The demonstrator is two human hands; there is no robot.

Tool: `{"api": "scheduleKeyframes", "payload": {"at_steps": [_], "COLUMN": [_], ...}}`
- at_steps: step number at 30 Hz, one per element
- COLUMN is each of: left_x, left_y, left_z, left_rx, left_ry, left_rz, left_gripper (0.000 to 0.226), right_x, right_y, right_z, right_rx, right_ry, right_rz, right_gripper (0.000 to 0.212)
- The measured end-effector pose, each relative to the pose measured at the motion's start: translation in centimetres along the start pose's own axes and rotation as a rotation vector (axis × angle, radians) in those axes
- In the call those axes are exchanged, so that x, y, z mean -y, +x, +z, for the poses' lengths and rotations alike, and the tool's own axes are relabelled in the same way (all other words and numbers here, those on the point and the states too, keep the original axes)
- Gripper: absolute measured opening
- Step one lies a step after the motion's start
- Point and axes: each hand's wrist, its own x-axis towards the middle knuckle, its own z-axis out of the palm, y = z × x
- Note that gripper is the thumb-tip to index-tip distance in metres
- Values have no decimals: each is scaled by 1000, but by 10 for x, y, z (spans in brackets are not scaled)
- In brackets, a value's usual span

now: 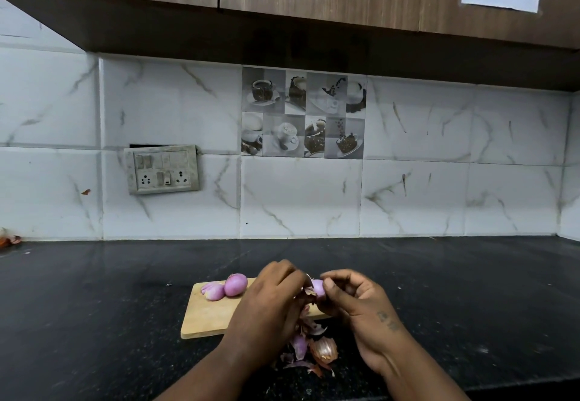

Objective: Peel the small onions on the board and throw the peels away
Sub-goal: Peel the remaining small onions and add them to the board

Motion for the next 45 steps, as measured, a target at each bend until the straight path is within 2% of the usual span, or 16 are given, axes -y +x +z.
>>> {"api": "scheduleKeyframes", "payload": {"at_steps": [4,8,11,14,18,22,24,29,35,45], "left_x": [-1,4,6,2,1,-2,-2,1,2,3], "left_y": [1,-2,-3,-1,2,1,1,2,-1,-2], "left_z": [0,1,3,3,1,3,2,-3,-2,-2], "left_rx": [-48,11,73,54,-10,85,97,36,77,188], "left_ry": [-2,6,23,52,60,-22,-61,-216,-259,-382], "left_rz": [39,-11,-87,-99,-36,73,48,-77,-112,-168], "left_gripper": [7,16,20,26,27,44,41,22,22,21], "right_x": [0,5,4,2,3,0,-1,1,4,2], "right_y": [5,8,4,3,1,-1,0,-4,-4,-3], "right_z": [-4,-13,-10,-8,-3,-1,-1,-2,0,0], "right_rx": [-111,-247,-196,-176,-115,-49,-27,53,35,48], "right_ry": [98,160,116,48,-6,-33,-56,-121,-264,-230], "right_rz": [105,127,131,86,35,24,14,-23,-118,-121], "right_gripper": [19,10,9,8,7,13,20,20,14,11]}}
